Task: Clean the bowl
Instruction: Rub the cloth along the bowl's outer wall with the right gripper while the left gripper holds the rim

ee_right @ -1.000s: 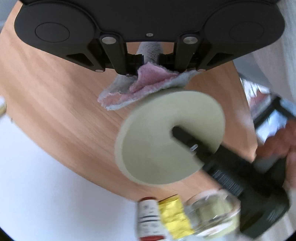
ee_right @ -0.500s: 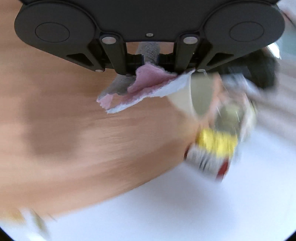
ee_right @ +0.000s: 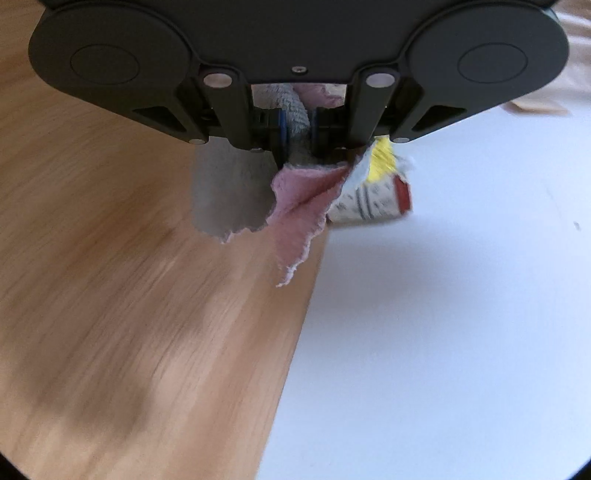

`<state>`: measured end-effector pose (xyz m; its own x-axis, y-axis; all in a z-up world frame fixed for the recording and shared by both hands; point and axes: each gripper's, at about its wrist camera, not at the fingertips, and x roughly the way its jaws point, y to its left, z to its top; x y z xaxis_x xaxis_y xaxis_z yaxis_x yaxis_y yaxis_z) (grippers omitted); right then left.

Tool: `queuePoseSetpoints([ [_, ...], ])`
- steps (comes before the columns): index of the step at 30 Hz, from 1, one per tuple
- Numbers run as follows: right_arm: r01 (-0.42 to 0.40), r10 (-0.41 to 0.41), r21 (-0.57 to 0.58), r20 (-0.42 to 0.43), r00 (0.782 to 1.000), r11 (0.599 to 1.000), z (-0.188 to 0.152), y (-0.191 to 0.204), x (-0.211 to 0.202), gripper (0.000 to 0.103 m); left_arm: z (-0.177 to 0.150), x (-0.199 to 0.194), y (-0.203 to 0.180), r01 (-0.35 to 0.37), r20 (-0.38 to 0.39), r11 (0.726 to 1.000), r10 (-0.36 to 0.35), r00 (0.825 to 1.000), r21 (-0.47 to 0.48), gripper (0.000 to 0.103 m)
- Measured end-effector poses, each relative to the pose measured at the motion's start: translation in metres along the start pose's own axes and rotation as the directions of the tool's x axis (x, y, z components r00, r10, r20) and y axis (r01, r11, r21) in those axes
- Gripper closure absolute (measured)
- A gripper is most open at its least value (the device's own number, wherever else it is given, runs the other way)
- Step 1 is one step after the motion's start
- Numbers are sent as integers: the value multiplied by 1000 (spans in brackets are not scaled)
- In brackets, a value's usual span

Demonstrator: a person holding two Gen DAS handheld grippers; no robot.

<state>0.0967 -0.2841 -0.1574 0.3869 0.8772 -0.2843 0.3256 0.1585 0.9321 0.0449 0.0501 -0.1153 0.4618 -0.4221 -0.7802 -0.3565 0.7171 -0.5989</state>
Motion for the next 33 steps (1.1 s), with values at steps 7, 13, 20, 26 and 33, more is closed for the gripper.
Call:
queuePoseSetpoints([
  [7, 6, -7, 45, 20, 1000, 999, -7, -7, 9, 89, -1, 5, 3, -12, -4, 1000, 11, 1000, -26, 91],
  [13, 96, -95, 90, -18, 995, 991, -6, -20, 17, 89, -3, 8, 6, -32, -16, 999, 32, 999, -10, 91],
  [20, 207, -201, 56, -101, 974, 977, 9, -16, 30, 89, -5, 11, 6, -50, -42, 998, 51, 998, 26, 94],
  [26, 198, -205, -53, -188, 961, 979, 27, 10, 35, 88, -5, 11, -1, -45, -53, 995, 50, 997, 86, 93],
  [33, 129, -165, -135, -304, 938, 982, 30, 15, 63, 88, -8, 14, -8, -27, -76, 990, 37, 996, 139, 90],
])
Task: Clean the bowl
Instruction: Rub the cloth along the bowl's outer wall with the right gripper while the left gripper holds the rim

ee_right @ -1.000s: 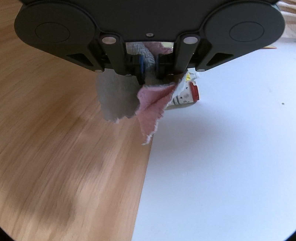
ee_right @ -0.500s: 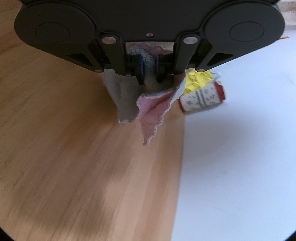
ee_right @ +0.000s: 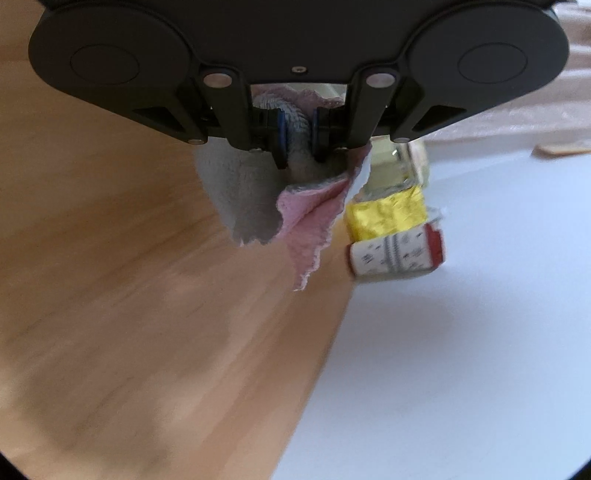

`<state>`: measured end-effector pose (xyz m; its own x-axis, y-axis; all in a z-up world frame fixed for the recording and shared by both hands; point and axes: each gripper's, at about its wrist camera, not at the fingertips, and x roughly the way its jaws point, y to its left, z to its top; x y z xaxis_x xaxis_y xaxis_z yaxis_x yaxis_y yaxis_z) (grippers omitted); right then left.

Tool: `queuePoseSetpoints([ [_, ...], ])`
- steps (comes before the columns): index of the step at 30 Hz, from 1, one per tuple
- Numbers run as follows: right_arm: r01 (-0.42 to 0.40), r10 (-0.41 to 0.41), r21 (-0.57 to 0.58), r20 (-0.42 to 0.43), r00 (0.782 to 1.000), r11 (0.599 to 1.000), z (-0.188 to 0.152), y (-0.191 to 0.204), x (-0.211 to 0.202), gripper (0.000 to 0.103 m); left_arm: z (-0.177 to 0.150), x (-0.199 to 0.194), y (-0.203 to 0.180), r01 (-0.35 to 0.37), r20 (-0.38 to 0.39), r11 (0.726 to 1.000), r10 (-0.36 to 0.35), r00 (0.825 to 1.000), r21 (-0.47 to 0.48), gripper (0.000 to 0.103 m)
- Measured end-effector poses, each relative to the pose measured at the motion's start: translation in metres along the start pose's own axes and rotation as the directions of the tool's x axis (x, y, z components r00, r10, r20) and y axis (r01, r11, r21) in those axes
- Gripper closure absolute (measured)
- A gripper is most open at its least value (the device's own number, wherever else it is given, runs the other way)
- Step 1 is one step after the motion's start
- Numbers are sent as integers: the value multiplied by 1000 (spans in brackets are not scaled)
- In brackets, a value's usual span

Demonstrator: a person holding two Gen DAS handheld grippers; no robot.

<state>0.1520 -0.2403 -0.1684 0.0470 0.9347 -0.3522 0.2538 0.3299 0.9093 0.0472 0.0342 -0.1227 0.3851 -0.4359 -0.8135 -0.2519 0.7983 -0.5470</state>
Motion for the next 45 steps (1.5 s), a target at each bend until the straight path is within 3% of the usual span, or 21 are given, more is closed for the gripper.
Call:
queuePoseSetpoints([
  [6, 80, -82, -18, -120, 989, 997, 4, -8, 18, 88, -3, 7, 2, -14, -38, 1000, 15, 999, 10, 88],
  [13, 181, -168, 28, -253, 953, 983, 6, -40, 33, 88, -4, 10, -4, -12, -59, 998, 16, 998, 62, 88],
  [18, 174, -181, -49, -306, 935, 983, 7, -35, 27, 87, -5, 6, -8, 2, -64, 995, 5, 998, 100, 88],
  [21, 111, -164, -169, -338, 927, 979, 11, -5, 30, 86, -6, 8, -15, -10, -67, 991, 19, 998, 135, 88],
  [24, 39, -117, -214, -365, 924, 976, 13, 18, 37, 86, -6, 9, -15, -17, -67, 992, 26, 997, 128, 88],
  [29, 66, -157, -242, -378, 913, 968, 15, 21, 51, 87, -6, 8, -11, -18, -54, 994, 24, 998, 105, 87],
  [33, 130, -215, -255, -341, 915, 958, 18, 8, 55, 87, -3, 5, 0, -17, -25, 999, 17, 1000, 31, 87],
  [36, 159, -211, -187, -309, 927, 969, 20, -12, 48, 87, -1, 5, 8, -14, -8, 1000, 14, 1000, -18, 87],
  [38, 145, -187, -158, -293, 938, 977, 20, -18, 44, 87, 0, 4, 17, -8, 18, 998, 9, 1000, -69, 87],
  [39, 119, -143, -107, -256, 956, 987, 18, -24, 38, 87, 1, 3, 20, -4, 31, 996, 7, 1000, -91, 87],
  [42, 50, -55, -36, -168, 984, 998, 18, -27, 28, 87, 4, 1, 31, 7, 80, 987, 6, 997, -160, 87],
  [45, -6, 5, -5, -100, 995, 1000, 19, -25, 21, 87, 6, -1, 35, 27, 130, 979, 0, 992, -204, 87],
])
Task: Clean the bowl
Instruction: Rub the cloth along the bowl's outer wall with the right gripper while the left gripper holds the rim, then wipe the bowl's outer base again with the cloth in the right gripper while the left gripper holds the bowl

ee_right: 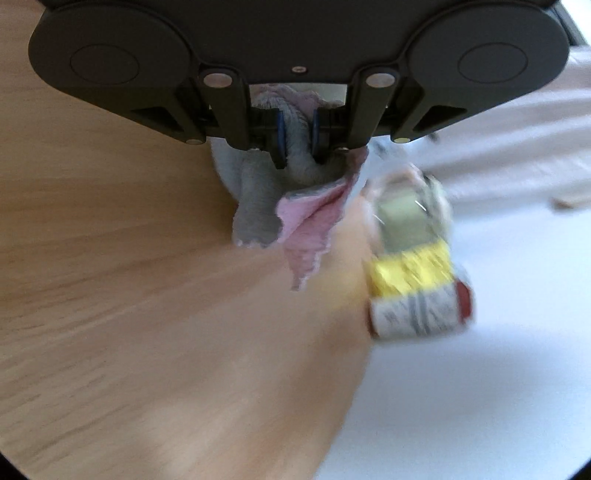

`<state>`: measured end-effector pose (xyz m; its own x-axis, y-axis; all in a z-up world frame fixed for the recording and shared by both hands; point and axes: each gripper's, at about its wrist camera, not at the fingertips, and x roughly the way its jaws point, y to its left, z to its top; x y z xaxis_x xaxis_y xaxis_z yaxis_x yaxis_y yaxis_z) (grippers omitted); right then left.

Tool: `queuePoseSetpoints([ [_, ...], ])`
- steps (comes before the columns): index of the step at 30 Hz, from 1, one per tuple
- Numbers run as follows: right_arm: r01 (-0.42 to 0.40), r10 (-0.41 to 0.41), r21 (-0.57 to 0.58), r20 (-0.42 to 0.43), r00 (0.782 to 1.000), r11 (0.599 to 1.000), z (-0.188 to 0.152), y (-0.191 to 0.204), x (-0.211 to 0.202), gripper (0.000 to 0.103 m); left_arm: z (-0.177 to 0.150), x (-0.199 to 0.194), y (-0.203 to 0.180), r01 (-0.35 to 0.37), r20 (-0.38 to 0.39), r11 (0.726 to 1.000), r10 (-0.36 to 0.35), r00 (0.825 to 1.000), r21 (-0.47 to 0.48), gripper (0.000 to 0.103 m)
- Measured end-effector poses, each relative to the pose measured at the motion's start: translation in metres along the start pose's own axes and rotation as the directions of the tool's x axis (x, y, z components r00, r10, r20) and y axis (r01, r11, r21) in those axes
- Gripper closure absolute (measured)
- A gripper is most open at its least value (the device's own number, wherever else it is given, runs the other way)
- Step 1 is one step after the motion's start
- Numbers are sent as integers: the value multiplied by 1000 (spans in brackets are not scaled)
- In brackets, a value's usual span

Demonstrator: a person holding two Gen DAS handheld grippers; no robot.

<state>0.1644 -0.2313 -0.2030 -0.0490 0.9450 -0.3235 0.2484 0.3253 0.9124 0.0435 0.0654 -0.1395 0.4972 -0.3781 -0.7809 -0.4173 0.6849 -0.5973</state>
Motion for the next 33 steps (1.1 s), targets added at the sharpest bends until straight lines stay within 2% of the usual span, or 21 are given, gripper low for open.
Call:
queuePoseSetpoints([
  [2, -1, 0, 10, 52, 999, 1000, -2, 2, -3, 87, 2, -3, 2, 24, 31, 999, -23, 999, -38, 87],
  [6, 68, -71, 26, 137, 988, 997, -16, -2, -8, 87, 5, -6, 4, 41, 51, 997, -38, 998, -65, 88],
  [8, 56, -66, 67, 164, 984, 996, -23, -9, -9, 87, 6, -11, 5, 46, 67, 997, -42, 997, -60, 88],
  [11, 45, -54, 52, 188, 981, 998, -33, -8, -11, 87, 5, -24, 10, 55, 83, 998, -52, 995, -41, 88],
  [16, 69, -56, -49, 223, 973, 996, -40, 13, -28, 87, 4, -31, 6, 77, 93, 997, -74, 993, -23, 88],
  [17, 98, -75, -102, 205, 976, 990, -41, 24, -34, 87, 4, -31, 5, 77, 93, 997, -75, 993, -18, 88],
  [20, 225, -182, -276, 173, 968, 934, -46, 49, -38, 87, 2, -28, -1, 85, 88, 996, -84, 993, -2, 87],
  [21, 309, -266, -419, 158, 951, 854, -53, 67, -34, 87, 2, -28, -3, 86, 86, 996, -86, 993, 3, 87],
  [22, 332, -294, -467, 155, 943, 820, -55, 73, -32, 87, 3, -29, -3, 85, 84, 996, -86, 993, 9, 87],
  [23, 374, -351, -563, 154, 923, 737, -61, 84, -26, 87, 3, -30, -3, 84, 83, 996, -85, 993, 16, 87],
  [25, 404, -408, -661, 160, 899, 632, -67, 94, -18, 87, 3, -31, -5, 86, 78, 996, -88, 993, 26, 87],
  [26, 414, -450, -728, 162, 878, 546, -73, 101, -10, 88, 3, -31, -6, 87, 77, 996, -89, 993, 26, 87],
  [27, 409, -481, -776, 157, 863, 481, -79, 101, -7, 88, 3, -31, -6, 89, 76, 996, -91, 993, 27, 87],
  [28, 404, -496, -798, 155, 855, 447, -81, 105, -1, 88, 2, -31, -7, 91, 76, 995, -93, 993, 32, 87],
  [30, 371, -543, -874, 155, 826, 315, -95, 109, 13, 87, 1, -32, -9, 90, 71, 995, -93, 993, 45, 87],
  [31, 365, -552, -885, 158, 819, 289, -97, 109, 15, 88, 1, -33, -9, 86, 71, 995, -90, 993, 47, 87],
  [32, 361, -572, -906, 179, 801, 222, -103, 109, 23, 89, 1, -34, -9, 83, 72, 995, -86, 994, 47, 87],
  [33, 358, -578, -913, 189, 794, 194, -106, 110, 27, 89, 1, -34, -8, 79, 73, 996, -82, 994, 45, 87],
])
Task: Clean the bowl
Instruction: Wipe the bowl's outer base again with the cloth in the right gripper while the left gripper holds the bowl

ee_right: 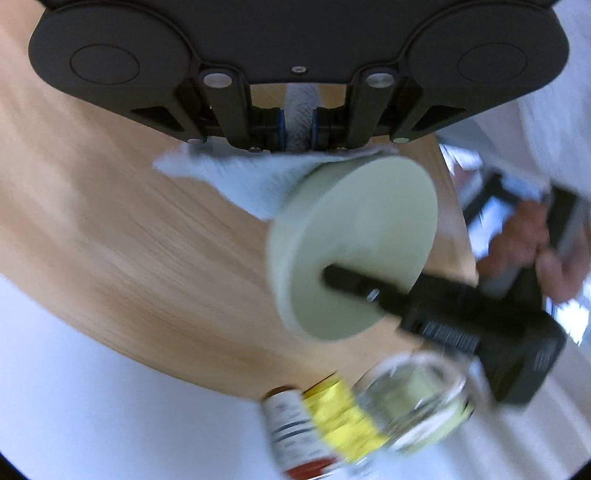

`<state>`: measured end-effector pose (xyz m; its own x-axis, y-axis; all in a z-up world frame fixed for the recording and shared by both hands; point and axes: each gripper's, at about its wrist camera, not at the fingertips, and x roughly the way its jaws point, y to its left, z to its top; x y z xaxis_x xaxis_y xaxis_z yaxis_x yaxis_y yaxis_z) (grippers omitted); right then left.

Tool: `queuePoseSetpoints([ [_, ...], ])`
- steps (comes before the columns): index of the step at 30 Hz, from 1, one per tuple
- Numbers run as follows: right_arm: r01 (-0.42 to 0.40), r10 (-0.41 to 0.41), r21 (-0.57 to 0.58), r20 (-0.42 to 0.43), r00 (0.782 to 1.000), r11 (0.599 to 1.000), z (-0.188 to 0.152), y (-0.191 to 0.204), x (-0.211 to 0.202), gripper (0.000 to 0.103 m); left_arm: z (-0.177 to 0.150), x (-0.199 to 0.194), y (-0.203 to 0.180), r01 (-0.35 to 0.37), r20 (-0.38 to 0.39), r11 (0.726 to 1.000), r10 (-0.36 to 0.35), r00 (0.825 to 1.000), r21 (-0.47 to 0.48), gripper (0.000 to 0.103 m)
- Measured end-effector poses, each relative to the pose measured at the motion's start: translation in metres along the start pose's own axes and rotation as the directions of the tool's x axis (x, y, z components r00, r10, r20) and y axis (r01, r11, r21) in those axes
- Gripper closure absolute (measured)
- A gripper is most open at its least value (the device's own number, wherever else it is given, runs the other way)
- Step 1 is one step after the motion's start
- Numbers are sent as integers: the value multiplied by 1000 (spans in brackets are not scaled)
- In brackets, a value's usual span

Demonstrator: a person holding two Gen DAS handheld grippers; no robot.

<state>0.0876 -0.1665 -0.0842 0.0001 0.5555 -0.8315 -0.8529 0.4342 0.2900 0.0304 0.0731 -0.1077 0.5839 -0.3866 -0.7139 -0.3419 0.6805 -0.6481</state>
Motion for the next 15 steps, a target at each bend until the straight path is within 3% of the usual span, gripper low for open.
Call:
queuePoseSetpoints([
  [8, 31, -31, -85, -4, 999, 996, 7, 16, 4, 90, 0, 0, 5, -4, 6, 998, 4, 1000, -56, 87],
  [15, 3, -3, -13, -9, 1000, 1000, -6, 23, 2, 90, -4, 3, 3, -3, 21, 998, 5, 1000, -69, 87],
])
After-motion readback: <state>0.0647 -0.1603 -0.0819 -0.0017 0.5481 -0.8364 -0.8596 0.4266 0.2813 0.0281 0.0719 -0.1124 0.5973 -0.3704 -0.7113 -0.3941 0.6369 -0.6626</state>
